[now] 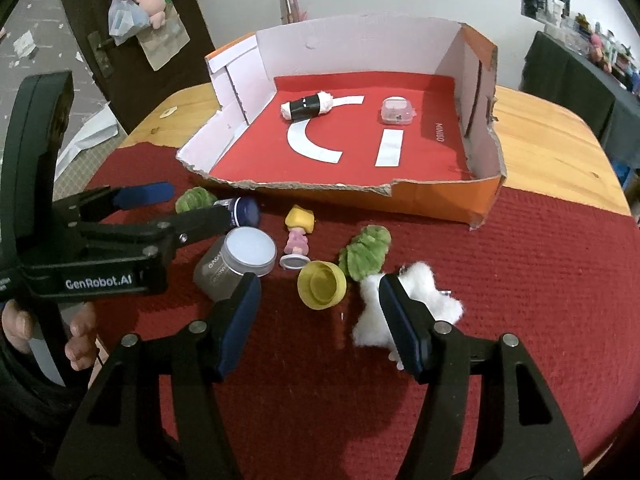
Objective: Organize objects
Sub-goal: 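Withdraw both tools from the cardboard box back over the remaining items, then grasp the white fluffy star with the right tool while the left tool grasps the grey eye shadow case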
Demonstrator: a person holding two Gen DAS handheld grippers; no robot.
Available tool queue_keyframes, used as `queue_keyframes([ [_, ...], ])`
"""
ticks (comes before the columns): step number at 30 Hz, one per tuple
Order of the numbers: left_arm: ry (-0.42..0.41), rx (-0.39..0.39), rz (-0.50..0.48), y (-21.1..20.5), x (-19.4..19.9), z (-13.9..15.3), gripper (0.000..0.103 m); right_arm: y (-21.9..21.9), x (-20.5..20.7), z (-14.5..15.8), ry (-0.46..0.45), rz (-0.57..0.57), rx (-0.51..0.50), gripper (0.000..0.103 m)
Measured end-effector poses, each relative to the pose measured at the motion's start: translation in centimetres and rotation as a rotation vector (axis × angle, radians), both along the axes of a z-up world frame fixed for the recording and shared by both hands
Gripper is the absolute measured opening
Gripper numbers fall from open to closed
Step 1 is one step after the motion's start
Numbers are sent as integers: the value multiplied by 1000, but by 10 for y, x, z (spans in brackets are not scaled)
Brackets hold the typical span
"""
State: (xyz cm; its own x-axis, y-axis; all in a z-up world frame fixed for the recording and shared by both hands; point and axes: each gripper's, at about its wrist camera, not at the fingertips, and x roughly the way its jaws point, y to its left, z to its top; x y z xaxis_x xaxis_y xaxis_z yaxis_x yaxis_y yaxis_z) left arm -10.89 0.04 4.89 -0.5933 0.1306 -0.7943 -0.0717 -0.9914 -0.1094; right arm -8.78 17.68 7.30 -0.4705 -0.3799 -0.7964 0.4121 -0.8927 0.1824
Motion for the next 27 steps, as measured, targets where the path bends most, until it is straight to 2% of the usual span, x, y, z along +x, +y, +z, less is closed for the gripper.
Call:
queue_keyframes([
  [4, 13, -11, 6, 0, 5, -1, 102, 3, 4, -1, 2, -9, -10, 67],
  [18, 2, -23, 1, 3, 24, -11, 103, 17, 21, 0, 54, -66, 4, 78],
  [27, 19, -4, -15, 13, 38, -19, 103, 27, 24, -11, 69, -109, 31, 78],
])
